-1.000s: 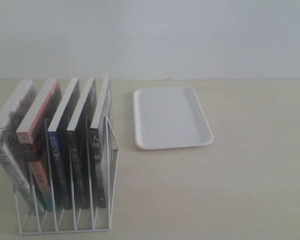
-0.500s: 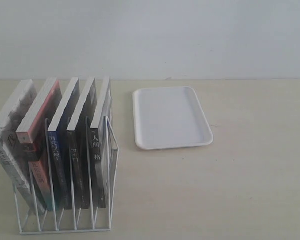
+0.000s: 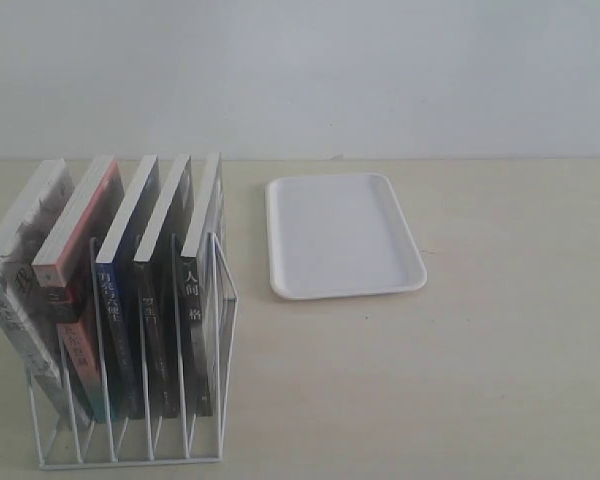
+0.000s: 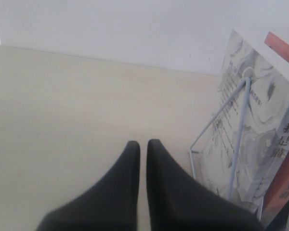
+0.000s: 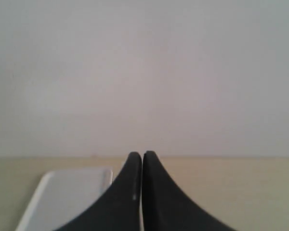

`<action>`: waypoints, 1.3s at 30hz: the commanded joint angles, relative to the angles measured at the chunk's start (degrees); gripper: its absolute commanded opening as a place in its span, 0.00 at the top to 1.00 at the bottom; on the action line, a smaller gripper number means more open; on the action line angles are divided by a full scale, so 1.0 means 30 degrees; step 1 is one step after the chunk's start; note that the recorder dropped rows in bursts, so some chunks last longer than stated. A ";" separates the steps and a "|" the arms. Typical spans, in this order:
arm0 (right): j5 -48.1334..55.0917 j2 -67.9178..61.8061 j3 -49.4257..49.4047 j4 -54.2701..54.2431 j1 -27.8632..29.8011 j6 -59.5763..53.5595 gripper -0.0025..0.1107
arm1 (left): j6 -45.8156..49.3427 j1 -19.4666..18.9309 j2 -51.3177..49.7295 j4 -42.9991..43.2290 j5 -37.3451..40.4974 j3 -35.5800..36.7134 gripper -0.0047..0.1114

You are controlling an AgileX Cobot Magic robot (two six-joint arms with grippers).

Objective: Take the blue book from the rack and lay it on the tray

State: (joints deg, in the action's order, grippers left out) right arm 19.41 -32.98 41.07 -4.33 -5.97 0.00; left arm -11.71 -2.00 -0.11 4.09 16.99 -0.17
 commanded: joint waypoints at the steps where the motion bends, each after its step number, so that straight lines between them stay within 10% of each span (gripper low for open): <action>1: 0.6699 -0.2770 0.2999 -0.0532 0.0028 -0.0532 0.98 | 0.0089 -0.0059 0.0038 0.0075 -0.0014 0.0058 0.92; 14: 1.5224 -0.7652 0.4556 -0.5331 -0.0787 -0.2603 0.98 | 0.0089 -0.0059 0.0038 0.0075 -0.0014 0.0058 0.92; 32: 1.0523 -1.0858 0.4556 0.0415 -1.3787 0.5108 0.98 | 0.0089 -0.0059 0.0038 0.0075 -0.0014 0.0058 0.92; 39: 1.1749 -1.3898 0.7774 0.2898 -1.5732 0.8318 0.85 | 0.0089 -0.0059 0.0038 0.0075 -0.0014 0.0058 0.92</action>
State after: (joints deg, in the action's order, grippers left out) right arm 51.44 -71.81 59.61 1.42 -52.57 21.84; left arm -11.71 -2.00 -0.11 4.09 16.99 -0.17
